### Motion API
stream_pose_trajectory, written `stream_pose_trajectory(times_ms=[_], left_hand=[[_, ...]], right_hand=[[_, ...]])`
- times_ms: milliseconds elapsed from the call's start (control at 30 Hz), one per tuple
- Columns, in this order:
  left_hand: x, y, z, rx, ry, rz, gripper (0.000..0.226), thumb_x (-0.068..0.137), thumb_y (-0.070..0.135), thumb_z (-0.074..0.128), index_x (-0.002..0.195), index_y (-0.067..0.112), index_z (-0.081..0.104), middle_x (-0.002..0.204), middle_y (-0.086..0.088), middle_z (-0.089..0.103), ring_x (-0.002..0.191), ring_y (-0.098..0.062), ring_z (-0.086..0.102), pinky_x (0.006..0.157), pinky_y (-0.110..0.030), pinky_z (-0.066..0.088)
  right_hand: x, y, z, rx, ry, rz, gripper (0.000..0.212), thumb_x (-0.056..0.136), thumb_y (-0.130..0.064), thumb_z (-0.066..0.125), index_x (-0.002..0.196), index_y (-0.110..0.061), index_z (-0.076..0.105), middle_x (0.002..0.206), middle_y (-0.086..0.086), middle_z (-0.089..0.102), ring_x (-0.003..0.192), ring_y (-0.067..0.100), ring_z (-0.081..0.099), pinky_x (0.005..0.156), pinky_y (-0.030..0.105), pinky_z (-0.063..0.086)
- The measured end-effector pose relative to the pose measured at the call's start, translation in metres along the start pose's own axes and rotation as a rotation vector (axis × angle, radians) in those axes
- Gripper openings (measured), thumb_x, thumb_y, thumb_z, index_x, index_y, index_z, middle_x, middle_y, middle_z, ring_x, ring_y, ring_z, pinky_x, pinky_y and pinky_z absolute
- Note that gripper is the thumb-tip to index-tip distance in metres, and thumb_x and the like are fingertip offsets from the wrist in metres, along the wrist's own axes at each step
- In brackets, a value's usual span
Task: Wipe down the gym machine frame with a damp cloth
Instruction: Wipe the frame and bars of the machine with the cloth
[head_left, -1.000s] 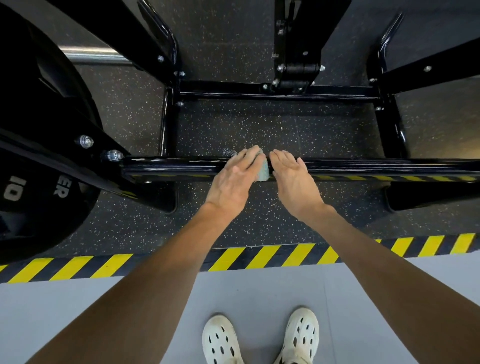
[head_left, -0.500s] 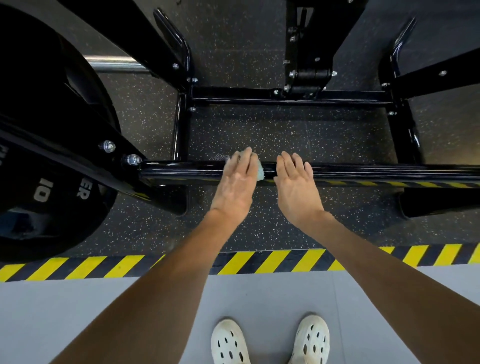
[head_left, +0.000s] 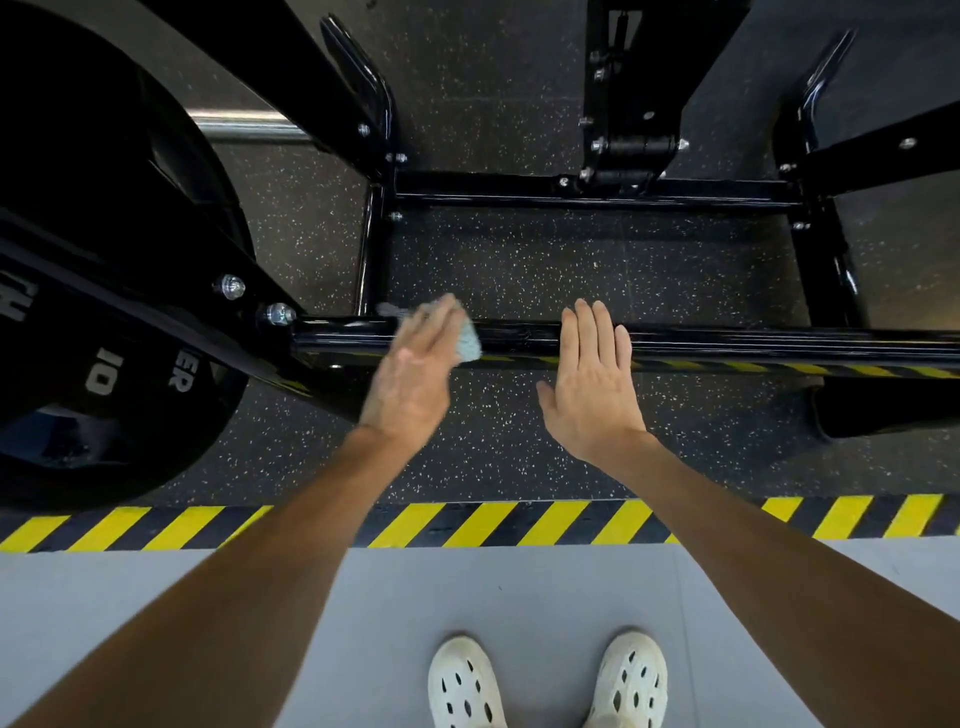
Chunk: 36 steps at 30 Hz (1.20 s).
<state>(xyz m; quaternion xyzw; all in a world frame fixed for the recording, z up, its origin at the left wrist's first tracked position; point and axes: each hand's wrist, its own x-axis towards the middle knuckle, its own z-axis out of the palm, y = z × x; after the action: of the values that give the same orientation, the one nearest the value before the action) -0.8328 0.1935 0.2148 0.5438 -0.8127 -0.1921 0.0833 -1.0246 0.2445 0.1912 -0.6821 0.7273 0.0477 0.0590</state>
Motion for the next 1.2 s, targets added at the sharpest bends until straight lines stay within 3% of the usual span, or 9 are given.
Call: stream_pose_trajectory(times_ms=[167,267,367,433,600,700,867,1100,1200], left_hand=[[0.014,0.04,0.028,-0.038,0.035,0.143,0.07,0.093,-0.01,0.058,0.154,0.01,0.029,0.163,-0.003,0.023,0.15,-0.026,0.021,0.117,-0.031,0.005],[0.005,0.013,0.014,-0.016,0.016,0.239,0.071,0.089,-0.014,0.058,0.152,0.011,0.035,0.161,-0.001,0.028,0.146,-0.024,0.031,0.116,-0.037,0.016],[-0.007,-0.04,-0.007,0.025,0.017,0.163,0.073,0.089,-0.013,0.059,0.152,0.016,0.036,0.16,0.005,0.025,0.143,-0.025,0.038,0.107,-0.053,0.042],[-0.011,-0.065,-0.019,0.078,0.035,0.104,0.068,0.088,-0.01,0.064,0.149,0.013,0.042,0.158,0.002,0.034,0.137,-0.028,0.047,0.098,-0.053,0.051],[-0.007,-0.038,-0.021,0.035,0.014,-0.014,0.061,0.097,0.001,0.054,0.153,0.012,0.032,0.163,0.0,0.024,0.147,-0.025,0.028,0.114,-0.041,0.031],[-0.003,-0.009,-0.002,-0.033,0.029,0.025,0.062,0.099,0.001,0.052,0.155,0.014,0.028,0.164,0.002,0.018,0.149,-0.024,0.022,0.114,-0.038,0.032],[-0.007,-0.032,0.003,0.015,0.084,0.181,0.074,0.082,-0.02,0.064,0.147,0.01,0.044,0.156,-0.003,0.04,0.139,-0.031,0.044,0.11,-0.045,0.039],[-0.02,-0.087,-0.043,0.119,-0.016,-0.048,0.084,0.083,-0.029,0.044,0.153,0.016,0.034,0.163,0.005,0.024,0.146,-0.025,0.032,0.114,-0.049,0.038],[-0.017,-0.059,-0.039,0.074,-0.026,-0.091,0.079,0.083,-0.026,0.044,0.151,0.013,0.036,0.163,0.003,0.025,0.129,-0.036,0.053,0.103,-0.051,0.048]], right_hand=[[0.0,0.006,0.001,0.002,-0.014,-0.039,0.085,0.087,-0.03,0.061,0.151,0.004,0.017,0.16,0.021,0.015,0.149,0.036,0.008,0.121,0.049,0.009],[0.0,0.008,0.002,0.008,0.005,-0.04,0.08,0.092,-0.034,0.055,0.151,0.004,0.018,0.16,0.021,0.016,0.149,0.036,0.009,0.12,0.049,0.01],[-0.001,0.006,0.003,0.014,0.038,-0.032,0.073,0.098,-0.04,0.044,0.151,0.004,0.019,0.16,0.021,0.018,0.149,0.036,0.011,0.12,0.05,0.012],[-0.001,0.004,0.003,0.029,0.054,-0.01,0.071,0.1,-0.044,0.031,0.151,0.004,0.02,0.159,0.021,0.019,0.148,0.037,0.013,0.119,0.05,0.014],[0.001,-0.003,0.008,0.08,0.079,0.042,0.074,0.099,-0.049,0.015,0.15,0.004,0.021,0.159,0.022,0.019,0.148,0.037,0.013,0.119,0.052,0.014],[0.001,-0.003,0.009,0.074,0.093,0.044,0.074,0.099,-0.049,0.017,0.149,0.005,0.022,0.158,0.022,0.021,0.148,0.038,0.014,0.118,0.053,0.015],[0.0,0.003,0.01,0.032,0.087,0.006,0.072,0.098,-0.047,0.021,0.15,0.004,0.022,0.158,0.021,0.022,0.147,0.037,0.016,0.118,0.053,0.017],[0.002,-0.001,0.009,0.039,0.073,0.026,0.074,0.096,-0.047,0.025,0.149,0.005,0.023,0.157,0.022,0.022,0.147,0.038,0.015,0.117,0.054,0.016],[0.002,-0.001,0.009,0.047,0.074,0.03,0.076,0.095,-0.048,0.025,0.149,0.005,0.023,0.157,0.023,0.022,0.147,0.039,0.015,0.117,0.054,0.016]])
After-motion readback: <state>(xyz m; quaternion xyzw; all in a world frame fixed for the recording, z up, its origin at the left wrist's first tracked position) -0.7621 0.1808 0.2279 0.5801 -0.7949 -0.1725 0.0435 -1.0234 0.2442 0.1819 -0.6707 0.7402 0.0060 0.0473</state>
